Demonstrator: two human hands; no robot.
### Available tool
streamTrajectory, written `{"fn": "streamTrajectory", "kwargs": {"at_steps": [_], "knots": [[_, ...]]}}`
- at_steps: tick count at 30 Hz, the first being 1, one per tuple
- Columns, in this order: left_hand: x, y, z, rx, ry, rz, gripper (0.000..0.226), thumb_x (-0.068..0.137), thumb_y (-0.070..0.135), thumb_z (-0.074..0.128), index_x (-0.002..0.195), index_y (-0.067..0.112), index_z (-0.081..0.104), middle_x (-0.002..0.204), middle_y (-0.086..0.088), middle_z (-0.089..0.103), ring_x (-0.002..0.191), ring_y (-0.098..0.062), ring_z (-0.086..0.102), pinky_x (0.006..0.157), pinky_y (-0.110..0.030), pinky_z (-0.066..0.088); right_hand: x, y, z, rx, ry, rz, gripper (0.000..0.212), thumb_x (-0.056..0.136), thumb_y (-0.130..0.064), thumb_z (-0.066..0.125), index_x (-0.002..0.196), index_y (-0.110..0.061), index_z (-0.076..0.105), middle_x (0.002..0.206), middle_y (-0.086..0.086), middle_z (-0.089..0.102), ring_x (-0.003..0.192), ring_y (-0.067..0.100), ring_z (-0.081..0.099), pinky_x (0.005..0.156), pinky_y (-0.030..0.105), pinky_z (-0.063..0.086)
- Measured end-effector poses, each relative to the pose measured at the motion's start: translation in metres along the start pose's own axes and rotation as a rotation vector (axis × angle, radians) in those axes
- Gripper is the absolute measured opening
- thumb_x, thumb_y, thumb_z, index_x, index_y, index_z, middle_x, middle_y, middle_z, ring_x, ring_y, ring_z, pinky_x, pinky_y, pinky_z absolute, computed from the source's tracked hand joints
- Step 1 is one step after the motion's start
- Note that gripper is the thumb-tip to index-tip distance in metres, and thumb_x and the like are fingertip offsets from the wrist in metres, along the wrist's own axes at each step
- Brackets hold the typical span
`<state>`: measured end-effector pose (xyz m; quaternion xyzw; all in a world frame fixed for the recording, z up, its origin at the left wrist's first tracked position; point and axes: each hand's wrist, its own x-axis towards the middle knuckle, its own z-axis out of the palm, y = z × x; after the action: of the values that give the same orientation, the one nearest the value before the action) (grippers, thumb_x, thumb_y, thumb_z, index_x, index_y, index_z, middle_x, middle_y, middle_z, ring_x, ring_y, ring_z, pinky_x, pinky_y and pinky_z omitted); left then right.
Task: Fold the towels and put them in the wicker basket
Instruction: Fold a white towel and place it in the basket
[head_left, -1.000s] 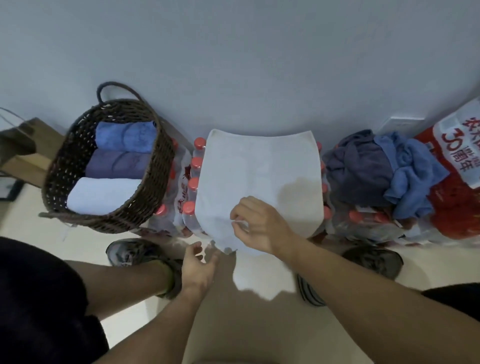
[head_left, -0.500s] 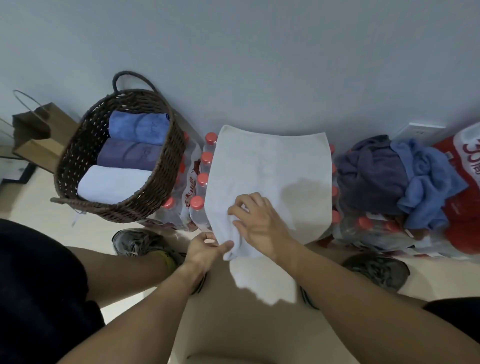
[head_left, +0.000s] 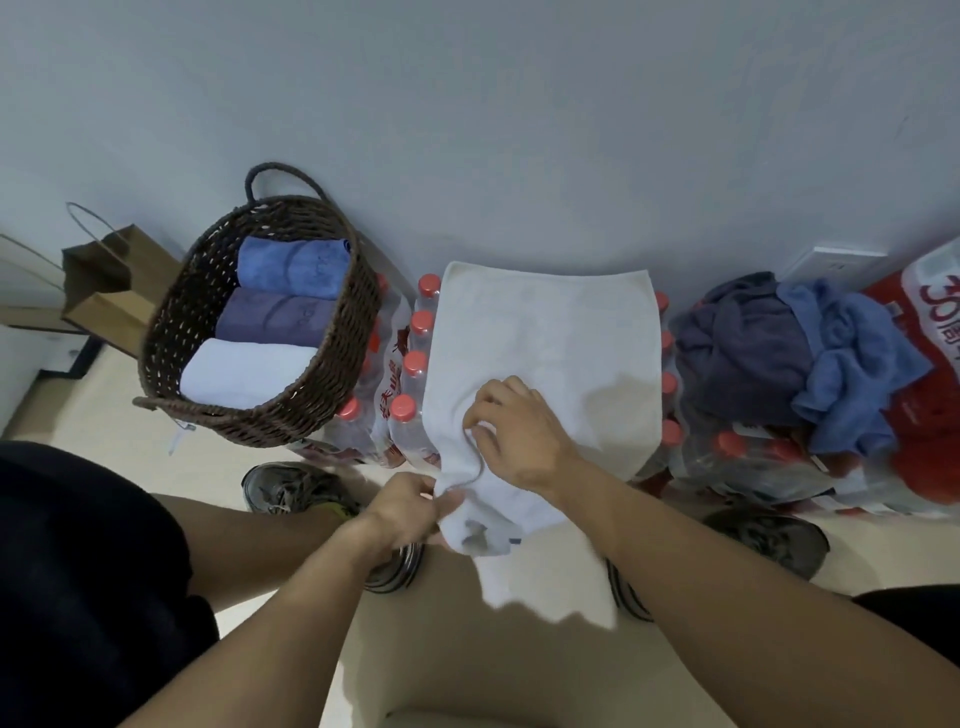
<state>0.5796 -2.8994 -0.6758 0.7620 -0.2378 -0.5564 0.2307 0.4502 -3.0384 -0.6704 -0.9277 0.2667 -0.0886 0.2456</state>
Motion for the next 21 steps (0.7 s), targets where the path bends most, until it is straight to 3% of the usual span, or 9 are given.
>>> {"fn": "streamTrajectory", "kwargs": {"at_steps": [3, 5, 7, 9, 13, 17, 19, 21], "knots": [[-0.006, 0.030, -0.010, -0.233, 0.007, -0.015, 0.033, 0.088, 0.033, 0.071, 0.082, 0.001, 0.065, 0.068, -0.009, 0.061, 0.057, -0.019, 0.052, 0.056, -0.028, 0.047, 0.017, -0.007, -0.022, 0.208, -0.116, 0.152, 0.014, 0.085, -0.020, 0.058, 0.079, -0.019, 0.070, 0.084, -0.007, 0.064, 0.083, 0.014, 0.057, 0.077, 0.033, 0.049], [-0.007, 0.049, -0.016, -0.481, 0.048, -0.028, 0.026, 0.088, 0.027, 0.072, 0.082, 0.003, 0.066, 0.073, -0.014, 0.064, 0.057, -0.019, 0.058, 0.054, -0.026, 0.050, 0.025, -0.010, -0.038, 0.392, -0.226, 0.292, 0.013, 0.083, -0.032, 0.064, 0.073, -0.025, 0.068, 0.074, -0.012, 0.067, 0.074, 0.008, 0.062, 0.073, 0.031, 0.053], [-0.006, 0.065, -0.020, -0.666, 0.067, -0.024, 0.018, 0.089, 0.020, 0.070, 0.085, 0.002, 0.069, 0.075, -0.014, 0.064, 0.058, -0.019, 0.060, 0.054, -0.027, 0.053, 0.029, -0.013, -0.050, 0.574, -0.370, 0.399, 0.031, 0.077, -0.056, 0.069, 0.072, -0.025, 0.066, 0.071, -0.011, 0.069, 0.070, 0.006, 0.066, 0.067, 0.025, 0.052], [-0.006, 0.074, -0.021, -0.742, 0.006, -0.003, 0.021, 0.092, 0.022, 0.065, 0.082, 0.005, 0.072, 0.071, -0.010, 0.060, 0.056, -0.017, 0.056, 0.053, -0.026, 0.049, 0.029, -0.014, -0.058, 0.704, -0.459, 0.453, 0.048, 0.065, -0.067, 0.075, 0.082, -0.022, 0.066, 0.074, -0.007, 0.071, 0.070, 0.006, 0.070, 0.063, 0.023, 0.054], [-0.008, 0.082, -0.016, -0.832, -0.066, -0.003, 0.029, 0.096, 0.026, 0.058, 0.088, 0.003, 0.073, 0.073, -0.009, 0.069, 0.056, -0.015, 0.066, 0.048, -0.022, 0.052, 0.027, -0.016, -0.066, 0.715, -0.420, 0.462, 0.047, 0.062, -0.044, 0.089, 0.091, -0.017, 0.063, 0.070, -0.002, 0.072, 0.071, 0.017, 0.074, 0.072, 0.037, 0.063], [-0.009, 0.088, -0.017, -0.791, 0.009, 0.020, 0.024, 0.091, 0.028, 0.065, 0.083, 0.006, 0.068, 0.069, -0.006, 0.063, 0.061, -0.017, 0.059, 0.062, -0.029, 0.049, 0.031, -0.018, -0.073, 0.715, -0.359, 0.468, 0.033, 0.067, -0.023, 0.088, 0.090, -0.017, 0.065, 0.074, 0.007, 0.073, 0.066, 0.027, 0.073, 0.074, 0.047, 0.062], [-0.013, 0.091, -0.022, -0.651, 0.074, 0.019, 0.022, 0.088, 0.025, 0.070, 0.084, 0.004, 0.069, 0.071, -0.009, 0.066, 0.058, -0.016, 0.060, 0.057, -0.027, 0.051, 0.035, -0.016, -0.082, 0.666, -0.381, 0.460, 0.022, 0.075, -0.011, 0.080, 0.092, -0.017, 0.067, 0.085, 0.013, 0.073, 0.070, 0.033, 0.074, 0.075, 0.049, 0.061], [-0.018, 0.096, -0.027, -0.319, 0.185, 0.056, 0.025, 0.084, 0.026, 0.075, 0.093, 0.003, 0.068, 0.079, -0.009, 0.068, 0.055, -0.011, 0.061, 0.049, -0.023, 0.048, 0.039, -0.013, -0.092, 0.623, -0.394, 0.448, 0.017, 0.082, -0.003, 0.071, 0.094, -0.015, 0.070, 0.089, 0.015, 0.073, 0.075, 0.033, 0.073, 0.077, 0.048, 0.061]]}}
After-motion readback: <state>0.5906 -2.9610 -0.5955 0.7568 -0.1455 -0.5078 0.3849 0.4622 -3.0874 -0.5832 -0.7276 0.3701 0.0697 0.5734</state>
